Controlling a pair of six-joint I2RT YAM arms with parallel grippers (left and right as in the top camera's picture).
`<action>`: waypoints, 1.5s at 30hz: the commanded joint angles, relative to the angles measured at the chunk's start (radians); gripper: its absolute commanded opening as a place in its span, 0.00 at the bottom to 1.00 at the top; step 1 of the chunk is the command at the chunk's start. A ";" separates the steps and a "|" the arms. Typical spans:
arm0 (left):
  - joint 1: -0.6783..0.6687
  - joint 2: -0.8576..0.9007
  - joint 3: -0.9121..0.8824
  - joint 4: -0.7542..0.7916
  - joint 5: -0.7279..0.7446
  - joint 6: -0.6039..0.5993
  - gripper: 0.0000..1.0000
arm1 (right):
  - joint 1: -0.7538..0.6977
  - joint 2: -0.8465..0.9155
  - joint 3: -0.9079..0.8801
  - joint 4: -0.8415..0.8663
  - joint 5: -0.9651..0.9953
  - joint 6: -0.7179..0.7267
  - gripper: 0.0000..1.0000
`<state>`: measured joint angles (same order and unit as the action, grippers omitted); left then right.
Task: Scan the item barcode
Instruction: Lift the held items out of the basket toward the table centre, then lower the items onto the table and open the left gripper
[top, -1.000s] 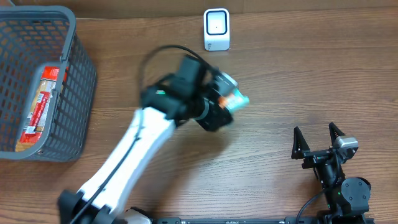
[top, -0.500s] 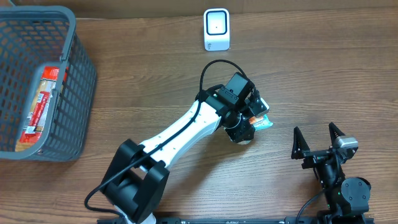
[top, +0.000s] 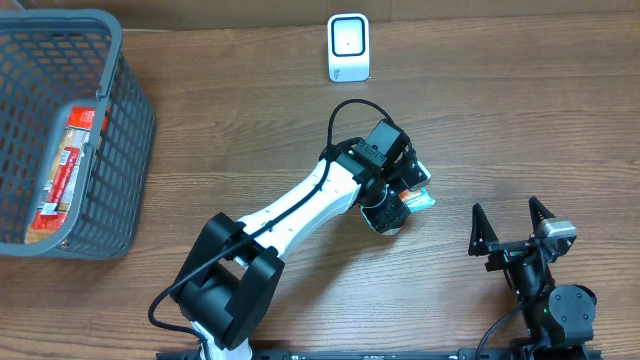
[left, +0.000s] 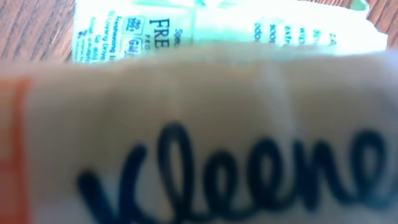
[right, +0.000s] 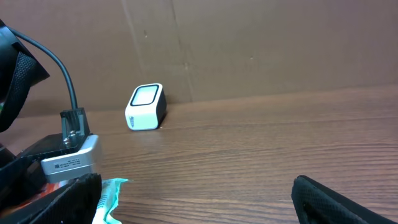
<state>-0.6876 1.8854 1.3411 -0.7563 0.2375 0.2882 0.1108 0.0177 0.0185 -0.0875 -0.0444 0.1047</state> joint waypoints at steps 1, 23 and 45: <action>0.000 0.000 0.010 -0.006 0.007 0.003 0.67 | -0.006 0.000 -0.011 0.006 0.006 -0.003 1.00; 0.000 -0.001 0.200 -0.185 0.026 0.000 0.98 | -0.006 0.000 -0.011 0.006 0.006 -0.003 1.00; 0.001 -0.003 0.138 -0.101 0.017 -0.008 0.54 | -0.006 0.000 -0.011 0.006 0.006 -0.003 1.00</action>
<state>-0.6876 1.8854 1.4467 -0.8516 0.2493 0.2890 0.1108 0.0177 0.0185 -0.0872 -0.0444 0.1043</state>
